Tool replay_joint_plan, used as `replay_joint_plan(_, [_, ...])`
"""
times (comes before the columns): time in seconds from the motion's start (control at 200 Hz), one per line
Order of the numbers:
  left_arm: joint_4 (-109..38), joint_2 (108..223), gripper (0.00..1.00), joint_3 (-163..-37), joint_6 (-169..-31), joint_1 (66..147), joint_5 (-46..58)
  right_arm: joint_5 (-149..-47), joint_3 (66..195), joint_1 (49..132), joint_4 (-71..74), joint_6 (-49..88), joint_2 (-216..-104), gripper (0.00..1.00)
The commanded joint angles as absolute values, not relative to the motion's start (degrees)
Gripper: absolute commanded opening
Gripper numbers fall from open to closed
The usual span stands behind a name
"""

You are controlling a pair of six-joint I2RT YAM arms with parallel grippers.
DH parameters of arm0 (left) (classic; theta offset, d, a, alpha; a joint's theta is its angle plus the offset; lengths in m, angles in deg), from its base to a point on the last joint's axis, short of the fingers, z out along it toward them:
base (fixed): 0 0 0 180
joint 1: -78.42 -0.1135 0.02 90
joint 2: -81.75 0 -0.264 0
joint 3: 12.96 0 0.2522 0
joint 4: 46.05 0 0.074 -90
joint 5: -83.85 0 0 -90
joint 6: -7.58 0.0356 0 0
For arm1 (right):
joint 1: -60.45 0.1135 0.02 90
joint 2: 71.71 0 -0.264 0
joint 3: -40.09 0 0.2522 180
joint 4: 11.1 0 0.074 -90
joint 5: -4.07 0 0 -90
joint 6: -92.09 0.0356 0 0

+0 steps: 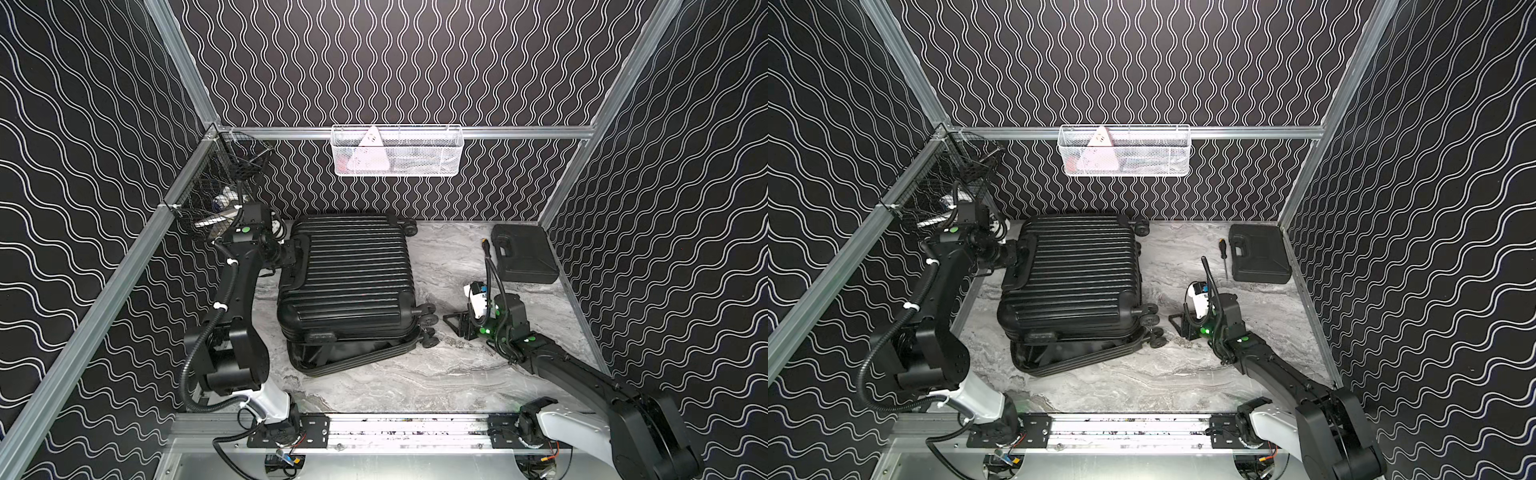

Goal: Close the suitcase zippers
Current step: Adjust the suitcase at the center of the board.

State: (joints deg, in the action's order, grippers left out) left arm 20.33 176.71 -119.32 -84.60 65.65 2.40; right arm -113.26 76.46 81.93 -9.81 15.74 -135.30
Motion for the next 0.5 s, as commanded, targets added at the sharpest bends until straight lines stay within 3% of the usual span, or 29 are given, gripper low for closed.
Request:
replay_joint_plan(0.0, [14.8,178.3,0.31,-122.5,-85.5,65.6,6.2,-118.6,75.0,83.8,-17.7,12.0,-134.6,0.41])
replay_joint_plan(0.175, [13.9,179.1,0.32,-123.3,-84.9,65.6,6.5,-124.1,74.7,85.5,-22.7,10.2,-137.5,0.29])
replay_joint_plan(0.495, [19.3,190.7,0.31,-139.7,-84.3,67.3,11.4,-123.4,77.9,91.1,-26.3,7.7,-145.1,0.31])
